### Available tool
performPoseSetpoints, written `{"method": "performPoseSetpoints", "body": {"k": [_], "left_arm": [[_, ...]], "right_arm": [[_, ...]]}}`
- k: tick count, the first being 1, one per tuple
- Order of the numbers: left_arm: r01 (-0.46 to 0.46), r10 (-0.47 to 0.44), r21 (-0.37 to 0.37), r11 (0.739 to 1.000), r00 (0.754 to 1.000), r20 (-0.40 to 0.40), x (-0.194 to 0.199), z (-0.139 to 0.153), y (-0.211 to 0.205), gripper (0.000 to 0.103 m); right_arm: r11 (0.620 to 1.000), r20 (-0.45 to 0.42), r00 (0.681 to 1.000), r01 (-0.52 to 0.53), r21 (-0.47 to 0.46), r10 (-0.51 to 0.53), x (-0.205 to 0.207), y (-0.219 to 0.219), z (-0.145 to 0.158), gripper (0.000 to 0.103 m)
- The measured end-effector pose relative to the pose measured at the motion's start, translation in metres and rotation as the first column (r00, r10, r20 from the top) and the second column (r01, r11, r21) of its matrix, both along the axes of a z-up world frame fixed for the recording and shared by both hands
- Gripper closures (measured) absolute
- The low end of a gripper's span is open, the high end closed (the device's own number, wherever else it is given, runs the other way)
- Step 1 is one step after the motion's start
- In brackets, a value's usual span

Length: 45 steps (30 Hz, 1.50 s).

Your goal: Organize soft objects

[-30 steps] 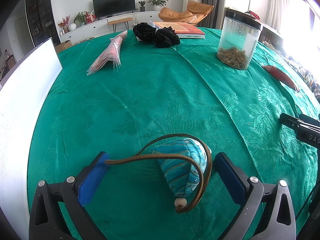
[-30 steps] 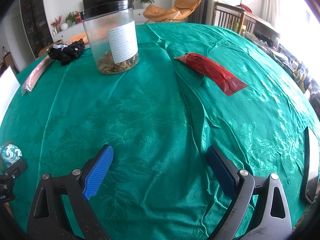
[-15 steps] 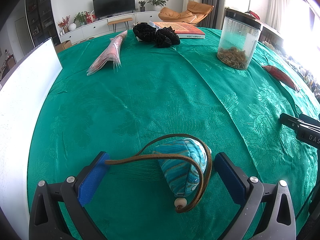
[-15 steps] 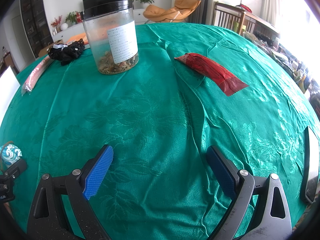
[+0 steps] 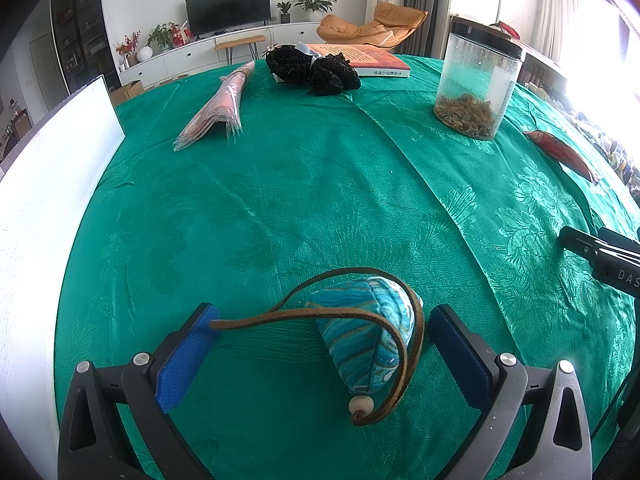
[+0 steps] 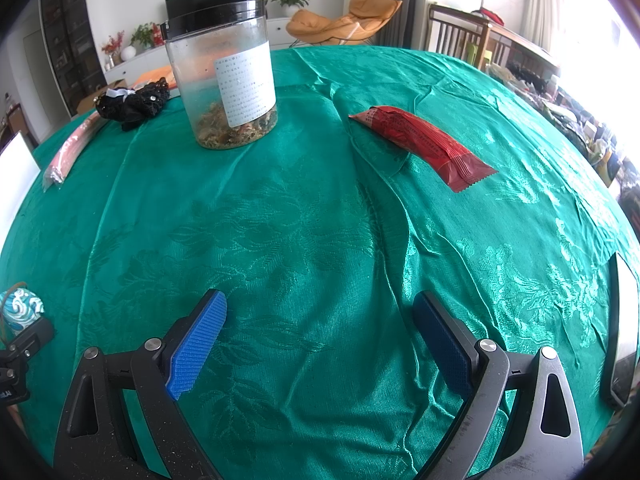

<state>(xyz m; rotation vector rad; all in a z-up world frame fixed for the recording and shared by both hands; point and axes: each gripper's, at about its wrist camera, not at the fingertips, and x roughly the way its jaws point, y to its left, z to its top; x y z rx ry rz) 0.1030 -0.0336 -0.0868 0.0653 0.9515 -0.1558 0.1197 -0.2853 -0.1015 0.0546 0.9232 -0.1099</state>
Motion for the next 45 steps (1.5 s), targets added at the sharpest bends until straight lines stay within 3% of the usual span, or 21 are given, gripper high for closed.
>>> {"method": "performPoseSetpoints", "body": {"k": [25, 27, 29, 31, 33, 35, 39, 40, 41, 42, 43, 44, 45], "left_arm": [[0.017, -0.017, 0.001, 1.000, 1.000, -0.003, 0.001, 0.000, -0.001, 0.000], [0.032, -0.032, 0.006, 0.999, 0.999, -0.017, 0.001, 0.000, -0.001, 0.000], [0.060, -0.059, 0.012, 0.998, 0.997, -0.051, 0.001, 0.002, 0.001, 0.000], [0.067, -0.067, -0.002, 0.998, 0.995, -0.072, 0.000, 0.004, 0.005, 0.000], [0.061, -0.063, -0.041, 0.997, 0.996, -0.064, -0.001, 0.010, 0.010, 0.000], [0.056, -0.061, -0.077, 0.995, 0.996, -0.064, 0.001, 0.017, 0.012, 0.000], [0.075, -0.083, -0.088, 0.993, 0.993, -0.088, 0.007, 0.020, 0.008, 0.003], [0.079, -0.085, -0.077, 0.994, 0.992, -0.088, 0.008, 0.019, 0.006, 0.006], [0.081, -0.088, -0.071, 0.994, 0.992, -0.093, 0.010, 0.018, 0.005, 0.019], [0.086, -0.094, -0.070, 0.994, 0.990, -0.106, 0.012, 0.017, 0.004, 0.050], [0.088, -0.096, -0.069, 0.994, 0.989, -0.116, 0.015, 0.016, 0.003, 0.061], [0.078, -0.084, -0.060, 0.995, 0.991, -0.102, 0.016, 0.020, 0.004, 0.062], [0.078, -0.087, -0.099, 0.992, 0.992, -0.088, 0.016, 0.025, 0.007, 0.062]], "right_arm": [[1.000, 0.000, 1.000, -0.001, 0.003, 0.001, 0.000, 0.000, 0.000, 0.007], [0.999, -0.022, 0.999, -0.039, 0.017, 0.040, 0.006, -0.001, 0.002, 0.007], [0.993, -0.083, 0.991, -0.100, 0.062, 0.105, 0.009, -0.009, 0.012, 0.011], [0.991, -0.014, 0.995, -0.099, 0.091, 0.100, 0.005, -0.030, 0.039, 0.011], [0.996, 0.031, 0.996, -0.081, 0.031, 0.080, 0.022, -0.052, 0.062, 0.010], [0.997, -0.034, 0.997, -0.071, 0.008, 0.072, 0.057, -0.074, 0.066, 0.010], [0.994, -0.184, 0.978, -0.088, 0.064, 0.098, 0.118, -0.099, 0.039, 0.011], [0.993, -0.208, 0.972, -0.097, 0.071, 0.110, 0.126, -0.099, 0.031, 0.019], [0.991, -0.239, 0.964, -0.102, 0.087, 0.120, 0.133, -0.100, 0.023, 0.056], [0.990, -0.259, 0.958, -0.095, 0.104, 0.119, 0.136, -0.101, 0.017, 0.086], [0.990, -0.235, 0.966, -0.082, 0.117, 0.108, 0.134, -0.103, 0.021, 0.086], [0.990, -0.222, 0.971, -0.062, 0.130, 0.090, 0.132, -0.105, 0.025, 0.086], [0.987, -0.190, 0.979, -0.048, 0.151, 0.076, 0.127, -0.106, 0.033, 0.086]]}}
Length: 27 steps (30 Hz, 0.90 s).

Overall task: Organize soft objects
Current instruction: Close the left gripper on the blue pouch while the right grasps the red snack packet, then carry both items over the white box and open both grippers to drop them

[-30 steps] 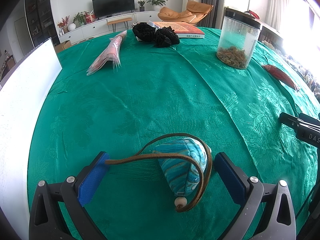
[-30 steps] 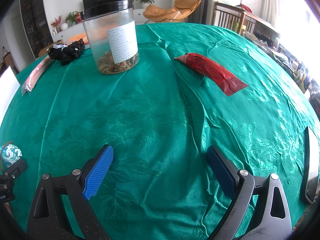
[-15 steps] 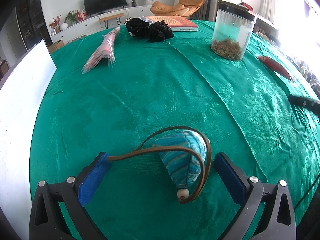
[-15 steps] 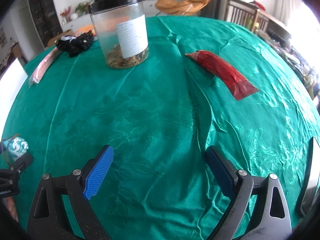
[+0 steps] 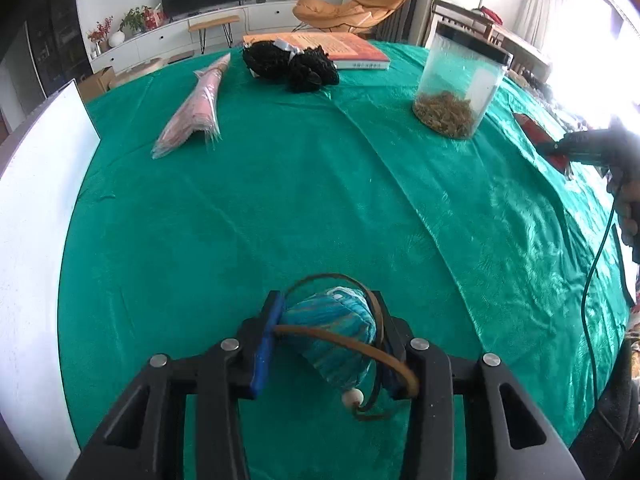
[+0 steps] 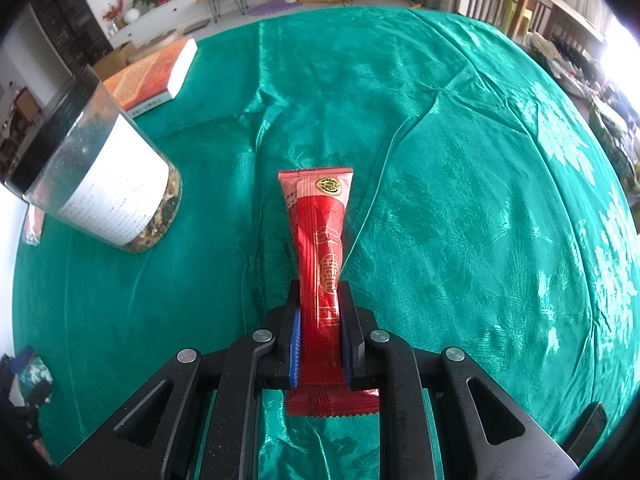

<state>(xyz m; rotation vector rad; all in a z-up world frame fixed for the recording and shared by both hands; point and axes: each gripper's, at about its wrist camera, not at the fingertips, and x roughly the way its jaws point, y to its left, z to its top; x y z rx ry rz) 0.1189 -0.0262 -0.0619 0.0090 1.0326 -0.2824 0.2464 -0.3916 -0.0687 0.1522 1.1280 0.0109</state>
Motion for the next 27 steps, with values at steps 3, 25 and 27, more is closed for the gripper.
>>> {"method": "performPoseSetpoints", "body": {"k": [3, 25, 27], "left_arm": [[-0.021, 0.026, -0.110, 0.994, 0.999, 0.043, -0.007, 0.025, 0.013, 0.063], [-0.662, 0.628, 0.053, 0.748, 0.731, 0.267, -0.139, 0.119, 0.306, 0.000], [-0.663, 0.638, 0.017, 0.748, 0.726, 0.257, -0.143, 0.115, 0.308, 0.000]], "right_arm": [[0.997, 0.093, 0.995, 0.031, 0.066, -0.037, -0.025, 0.003, 0.035, 0.086], [0.563, 0.367, 0.734, -0.676, 0.476, 0.571, -0.154, 0.456, 0.140, 0.022], [0.603, 0.365, 0.743, -0.669, 0.434, 0.561, -0.153, 0.449, 0.124, 0.022]]}}
